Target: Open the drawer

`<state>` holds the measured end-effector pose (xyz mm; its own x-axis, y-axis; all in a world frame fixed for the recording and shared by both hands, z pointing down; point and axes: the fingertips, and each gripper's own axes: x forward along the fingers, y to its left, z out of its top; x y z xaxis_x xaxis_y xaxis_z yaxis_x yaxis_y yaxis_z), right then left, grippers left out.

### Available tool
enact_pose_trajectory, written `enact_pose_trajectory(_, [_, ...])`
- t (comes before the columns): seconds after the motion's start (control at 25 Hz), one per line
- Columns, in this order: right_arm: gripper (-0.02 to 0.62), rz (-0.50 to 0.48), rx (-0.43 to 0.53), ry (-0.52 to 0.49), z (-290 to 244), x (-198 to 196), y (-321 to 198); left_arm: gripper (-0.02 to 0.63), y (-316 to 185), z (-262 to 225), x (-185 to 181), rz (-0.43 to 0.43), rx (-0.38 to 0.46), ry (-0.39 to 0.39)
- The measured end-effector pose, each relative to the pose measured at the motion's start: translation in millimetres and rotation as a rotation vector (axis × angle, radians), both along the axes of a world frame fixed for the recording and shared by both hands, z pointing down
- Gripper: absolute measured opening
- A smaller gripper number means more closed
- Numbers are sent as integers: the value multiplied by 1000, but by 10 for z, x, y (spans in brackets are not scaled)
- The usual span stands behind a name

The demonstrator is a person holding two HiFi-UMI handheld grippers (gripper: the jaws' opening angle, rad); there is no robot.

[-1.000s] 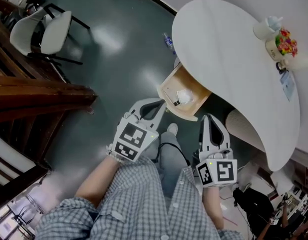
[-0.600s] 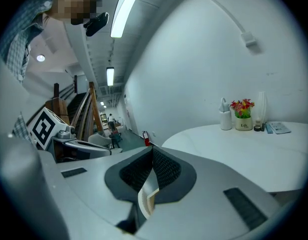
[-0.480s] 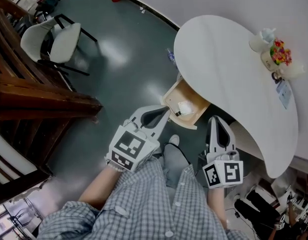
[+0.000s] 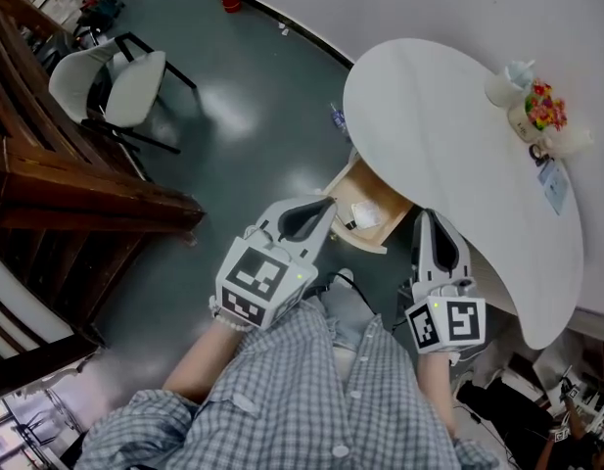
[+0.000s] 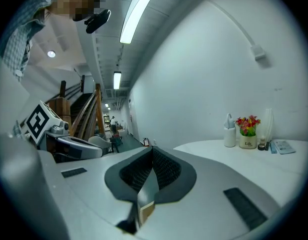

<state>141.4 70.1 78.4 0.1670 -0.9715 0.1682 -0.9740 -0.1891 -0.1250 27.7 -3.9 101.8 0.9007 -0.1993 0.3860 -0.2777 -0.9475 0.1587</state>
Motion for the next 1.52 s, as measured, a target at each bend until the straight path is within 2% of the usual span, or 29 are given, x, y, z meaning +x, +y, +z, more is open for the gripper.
enact_pose_trajectory(0.4, [9,-13,23,21,-87,-27,-38,6,48,-1,19,14,-8,2])
enact_pose_trajectory(1.52, [9,-37,-1,22,-60,-157,-32,6,77,34,-95,-2,-26,8])
